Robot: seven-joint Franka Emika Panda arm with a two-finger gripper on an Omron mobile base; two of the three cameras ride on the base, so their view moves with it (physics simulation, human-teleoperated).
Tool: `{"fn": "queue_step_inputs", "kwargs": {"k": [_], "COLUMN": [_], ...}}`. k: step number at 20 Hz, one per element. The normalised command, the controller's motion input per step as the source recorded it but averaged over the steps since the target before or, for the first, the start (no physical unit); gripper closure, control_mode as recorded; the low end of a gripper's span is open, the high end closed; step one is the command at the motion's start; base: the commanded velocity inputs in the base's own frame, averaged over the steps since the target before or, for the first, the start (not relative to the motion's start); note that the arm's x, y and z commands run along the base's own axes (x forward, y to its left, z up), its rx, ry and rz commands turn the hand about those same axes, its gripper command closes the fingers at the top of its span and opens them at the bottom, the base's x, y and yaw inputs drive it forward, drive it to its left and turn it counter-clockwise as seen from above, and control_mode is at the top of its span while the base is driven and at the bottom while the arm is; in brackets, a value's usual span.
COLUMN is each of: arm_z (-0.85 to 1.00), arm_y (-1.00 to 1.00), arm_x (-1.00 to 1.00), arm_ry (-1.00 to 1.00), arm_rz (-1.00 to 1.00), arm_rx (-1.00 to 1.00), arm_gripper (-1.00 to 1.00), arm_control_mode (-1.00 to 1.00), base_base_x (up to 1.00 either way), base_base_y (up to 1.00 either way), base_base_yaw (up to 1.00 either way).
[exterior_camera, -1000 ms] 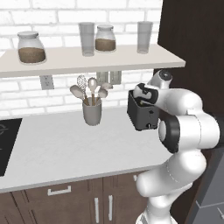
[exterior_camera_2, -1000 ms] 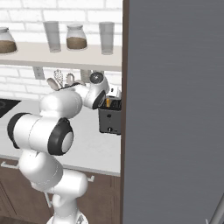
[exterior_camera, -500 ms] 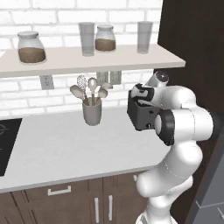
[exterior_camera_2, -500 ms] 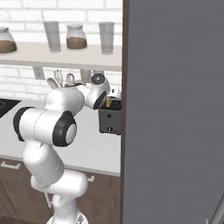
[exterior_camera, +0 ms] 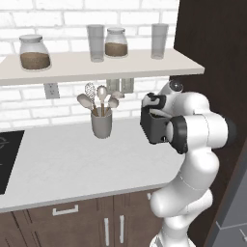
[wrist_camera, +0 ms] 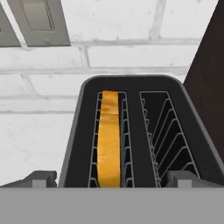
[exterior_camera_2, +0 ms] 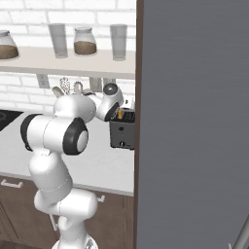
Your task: Start the toaster. Once the lever pops up, take the bread to the plate on the dining counter.
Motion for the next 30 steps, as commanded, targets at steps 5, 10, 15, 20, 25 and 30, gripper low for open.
{"fn": "queue_step_inputs", "kwargs": {"k": [5,10,15,20,25,30], "arm_z": [-0.12,-0.1,-0.1,-0.05,0.0,0.0], "arm_y": [0.0,0.0,0.0,0.0,0.0,0.0], "arm_x": [0.19,0.19,0.17,0.08,0.0,0.0], "arm_ry": [0.0,0.0,0.0,0.0,0.0,0.0], "arm_rz": [0.0,0.0,0.0,0.0,0.0,0.0], "arm_rx": [0.0,0.0,0.0,0.0,0.0,0.0], "arm_gripper": [-1.0,-1.0,-1.0,1.0,1.0,1.0], "arm_control_mode": [-1.0,-1.0,-1.0,-1.0,-1.0,-1.0], "base_base_x": [0.0,0.0,0.0,0.0,0.0,0.0], "base_base_y": [0.0,0.0,0.0,0.0,0.0,0.0], "base_base_yaw": [0.0,0.0,0.0,0.0,0.0,0.0]}}
